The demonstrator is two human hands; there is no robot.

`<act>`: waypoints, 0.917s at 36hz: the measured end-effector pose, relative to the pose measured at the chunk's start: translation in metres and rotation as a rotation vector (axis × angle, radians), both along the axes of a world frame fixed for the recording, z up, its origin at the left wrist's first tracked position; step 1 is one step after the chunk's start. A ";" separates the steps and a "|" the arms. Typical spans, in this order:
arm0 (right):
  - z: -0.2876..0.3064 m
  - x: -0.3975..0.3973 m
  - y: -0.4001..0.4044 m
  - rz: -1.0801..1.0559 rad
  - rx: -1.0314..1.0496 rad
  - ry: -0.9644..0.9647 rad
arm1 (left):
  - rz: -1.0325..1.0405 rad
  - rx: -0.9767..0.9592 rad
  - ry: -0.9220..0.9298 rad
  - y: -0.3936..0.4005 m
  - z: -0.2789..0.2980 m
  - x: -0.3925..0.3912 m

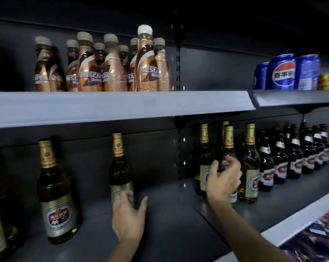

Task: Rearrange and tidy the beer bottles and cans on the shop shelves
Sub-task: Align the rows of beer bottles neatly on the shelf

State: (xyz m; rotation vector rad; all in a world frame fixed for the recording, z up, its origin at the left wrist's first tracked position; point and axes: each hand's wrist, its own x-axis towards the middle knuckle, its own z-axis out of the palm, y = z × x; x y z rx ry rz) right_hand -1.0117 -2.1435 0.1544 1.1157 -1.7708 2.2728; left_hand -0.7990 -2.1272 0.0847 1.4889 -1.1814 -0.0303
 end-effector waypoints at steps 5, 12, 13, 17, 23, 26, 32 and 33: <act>-0.011 -0.047 -0.008 0.067 0.312 0.057 | -0.235 0.102 -0.138 -0.017 0.007 -0.049; -0.009 -0.063 -0.020 0.078 0.400 0.142 | -0.437 0.246 -0.203 -0.030 0.011 -0.103; -0.008 -0.064 -0.022 0.079 0.424 0.158 | -0.457 0.258 -0.213 -0.031 0.011 -0.110; -0.005 -0.071 -0.030 0.041 0.557 0.266 | -0.541 0.313 -0.214 -0.036 0.010 -0.131; 0.002 -0.080 -0.029 0.064 0.581 0.313 | -0.576 0.368 -0.162 -0.036 0.001 -0.139; -0.001 -0.067 -0.018 0.112 0.497 0.329 | -0.590 0.371 -0.120 -0.027 -0.003 -0.134; 0.005 -0.007 0.011 0.219 0.427 0.433 | -0.547 0.354 -0.003 -0.002 -0.001 -0.109; 0.007 0.006 0.016 0.249 0.413 0.436 | -0.542 0.354 0.004 0.002 0.000 -0.101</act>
